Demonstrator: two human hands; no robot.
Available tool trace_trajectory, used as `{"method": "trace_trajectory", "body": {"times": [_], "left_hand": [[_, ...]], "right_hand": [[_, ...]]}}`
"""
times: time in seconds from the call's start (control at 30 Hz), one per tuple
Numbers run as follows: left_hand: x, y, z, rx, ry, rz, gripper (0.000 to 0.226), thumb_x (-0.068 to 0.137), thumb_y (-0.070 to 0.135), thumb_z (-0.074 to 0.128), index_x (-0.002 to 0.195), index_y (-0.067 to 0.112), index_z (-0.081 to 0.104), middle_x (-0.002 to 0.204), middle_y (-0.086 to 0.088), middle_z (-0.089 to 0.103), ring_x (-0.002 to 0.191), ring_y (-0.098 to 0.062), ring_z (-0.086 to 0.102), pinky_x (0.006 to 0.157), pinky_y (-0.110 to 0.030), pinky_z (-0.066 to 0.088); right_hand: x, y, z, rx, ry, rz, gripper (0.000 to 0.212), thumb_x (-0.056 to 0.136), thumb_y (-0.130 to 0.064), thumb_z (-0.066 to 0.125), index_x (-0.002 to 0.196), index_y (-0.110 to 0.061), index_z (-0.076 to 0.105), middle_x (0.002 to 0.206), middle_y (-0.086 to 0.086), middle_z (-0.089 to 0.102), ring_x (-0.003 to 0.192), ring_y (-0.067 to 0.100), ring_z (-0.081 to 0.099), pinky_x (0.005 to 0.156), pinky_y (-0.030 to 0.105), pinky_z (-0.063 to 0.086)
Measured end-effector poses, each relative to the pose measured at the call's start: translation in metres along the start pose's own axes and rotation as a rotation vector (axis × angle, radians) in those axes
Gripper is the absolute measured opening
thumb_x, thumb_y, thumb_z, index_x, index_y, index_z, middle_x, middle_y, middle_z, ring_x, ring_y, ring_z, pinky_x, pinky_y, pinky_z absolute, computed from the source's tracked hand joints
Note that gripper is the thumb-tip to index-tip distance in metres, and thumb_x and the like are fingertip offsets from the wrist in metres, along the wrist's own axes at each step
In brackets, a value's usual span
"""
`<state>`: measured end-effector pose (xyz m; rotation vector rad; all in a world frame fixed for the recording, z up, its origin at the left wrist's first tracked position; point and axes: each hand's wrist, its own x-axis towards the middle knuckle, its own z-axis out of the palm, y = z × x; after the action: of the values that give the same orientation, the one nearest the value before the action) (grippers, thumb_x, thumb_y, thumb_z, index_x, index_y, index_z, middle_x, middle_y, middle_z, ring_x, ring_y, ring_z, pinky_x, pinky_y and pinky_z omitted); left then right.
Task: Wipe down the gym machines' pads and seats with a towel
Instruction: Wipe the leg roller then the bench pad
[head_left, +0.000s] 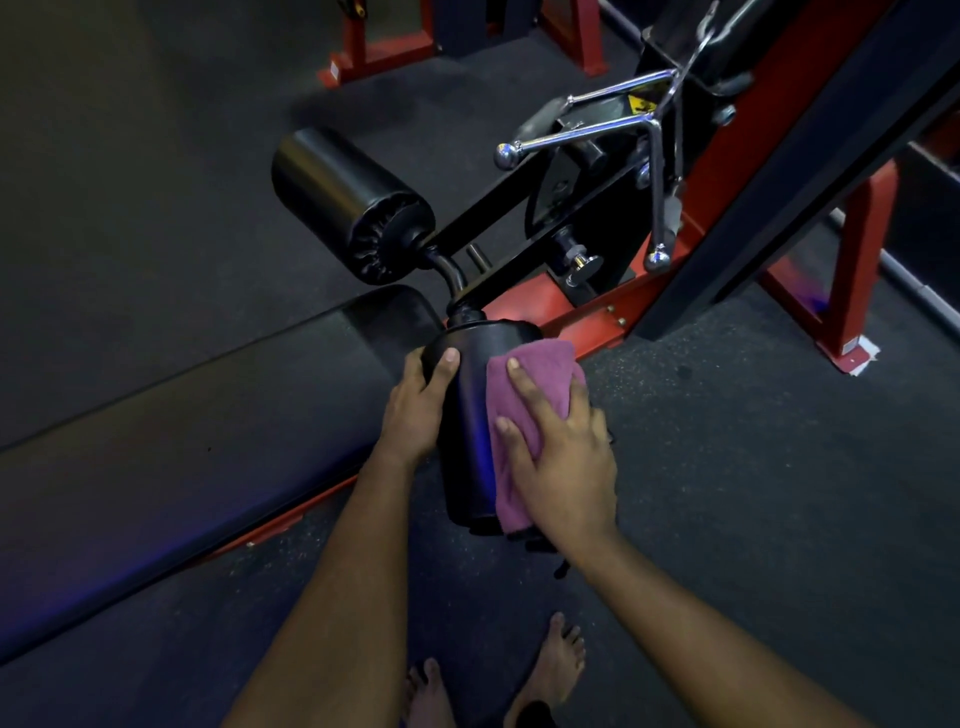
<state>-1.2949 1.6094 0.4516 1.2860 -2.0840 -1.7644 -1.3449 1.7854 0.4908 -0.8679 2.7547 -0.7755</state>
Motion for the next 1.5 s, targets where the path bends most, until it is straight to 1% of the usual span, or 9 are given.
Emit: {"method": "trace_trajectory", "body": {"times": [0.13, 0.3, 0.47, 0.6, 0.8, 0.9, 1.03, 1.27, 1.5], "left_hand": [[0.0, -0.002, 0.004, -0.021, 0.022, 0.011, 0.059, 0.094, 0.072, 0.042, 0.139, 0.033, 0.044, 0.126, 0.002, 0.059, 0.117, -0.023, 0.057, 0.098, -0.04, 0.046], [-0.002, -0.007, 0.005, -0.089, 0.008, -0.041, 0.073, 0.084, 0.086, 0.04, 0.144, 0.047, 0.033, 0.141, 0.003, 0.053, 0.128, -0.023, 0.051, 0.109, -0.052, 0.043], [-0.003, -0.001, 0.005, -0.086, -0.062, -0.128, 0.092, 0.073, 0.097, 0.034, 0.152, 0.052, 0.019, 0.159, 0.001, 0.037, 0.143, -0.025, 0.038, 0.118, -0.054, 0.031], [-0.018, 0.024, 0.007, 0.05, -0.01, -0.139, 0.067, 0.104, 0.06, 0.023, 0.162, 0.03, 0.005, 0.165, -0.009, 0.024, 0.15, -0.029, 0.026, 0.124, -0.043, 0.018], [-0.053, 0.01, -0.01, 0.227, 0.195, 0.105, 0.058, 0.108, 0.047, 0.026, 0.157, 0.016, 0.031, 0.159, -0.004, 0.038, 0.146, -0.02, 0.034, 0.116, -0.033, 0.025], [-0.08, -0.012, -0.039, 0.241, 0.224, 0.156, 0.054, 0.108, 0.045, 0.028, 0.151, 0.014, 0.041, 0.151, -0.007, 0.048, 0.14, -0.021, 0.043, 0.113, -0.032, 0.032], [-0.131, -0.049, -0.103, 0.289, 0.221, 0.205, 0.052, 0.109, 0.043, 0.031, 0.148, 0.013, 0.045, 0.148, -0.006, 0.051, 0.136, -0.02, 0.046, 0.105, -0.025, 0.029], [-0.245, -0.073, -0.237, 0.318, 0.248, 0.272, 0.053, 0.107, 0.046, 0.034, 0.146, 0.013, 0.049, 0.146, -0.004, 0.054, 0.136, -0.019, 0.048, 0.113, -0.034, 0.037], [-0.325, -0.08, -0.358, 0.311, 0.361, 0.264, 0.044, 0.108, 0.037, 0.039, 0.138, 0.01, 0.057, 0.136, -0.005, 0.062, 0.124, -0.016, 0.055, 0.101, -0.024, 0.038]], "right_hand": [[0.061, 0.015, 0.006, 0.184, -0.037, 0.089, 0.054, 0.1, -0.06, 0.046, 0.149, -0.063, 0.026, 0.15, 0.006, 0.04, 0.129, 0.032, 0.049, 0.101, 0.049, 0.048], [0.091, 0.048, 0.014, 0.656, -0.16, 0.32, 0.051, 0.102, -0.048, 0.054, 0.151, -0.042, 0.043, 0.156, -0.004, 0.046, 0.14, 0.022, 0.046, 0.108, 0.03, 0.036], [0.04, 0.061, 0.012, 0.573, -0.153, 0.384, 0.049, 0.101, -0.049, 0.055, 0.148, -0.042, 0.047, 0.152, 0.002, 0.051, 0.137, 0.027, 0.05, 0.11, 0.035, 0.039], [-0.001, 0.056, 0.0, 0.484, -0.11, 0.405, 0.048, 0.1, -0.047, 0.057, 0.147, -0.046, 0.049, 0.151, 0.005, 0.052, 0.136, 0.029, 0.05, 0.111, 0.042, 0.042], [-0.036, 0.018, -0.022, 0.4, 0.081, 0.303, 0.049, 0.098, -0.039, 0.063, 0.145, -0.045, 0.051, 0.141, 0.014, 0.056, 0.126, 0.032, 0.055, 0.098, 0.034, 0.043], [-0.06, -0.011, -0.019, 0.417, 0.215, 0.228, 0.05, 0.098, -0.036, 0.064, 0.146, -0.043, 0.051, 0.131, 0.012, 0.058, 0.118, 0.027, 0.057, 0.09, 0.026, 0.039], [-0.101, -0.057, -0.006, 0.504, 0.29, 0.208, 0.05, 0.098, -0.034, 0.066, 0.146, -0.041, 0.053, 0.134, 0.011, 0.056, 0.112, 0.016, 0.054, 0.093, 0.021, 0.038], [-0.178, -0.167, 0.003, 0.607, 0.146, 0.122, 0.05, 0.096, -0.043, 0.065, 0.143, -0.05, 0.051, 0.138, 0.006, 0.059, 0.123, 0.021, 0.058, 0.105, 0.032, 0.045], [-0.231, -0.29, 0.023, 0.643, -0.047, -0.055, 0.051, 0.094, -0.044, 0.068, 0.143, -0.043, 0.054, 0.139, 0.002, 0.062, 0.126, 0.017, 0.058, 0.11, 0.037, 0.045]]}}
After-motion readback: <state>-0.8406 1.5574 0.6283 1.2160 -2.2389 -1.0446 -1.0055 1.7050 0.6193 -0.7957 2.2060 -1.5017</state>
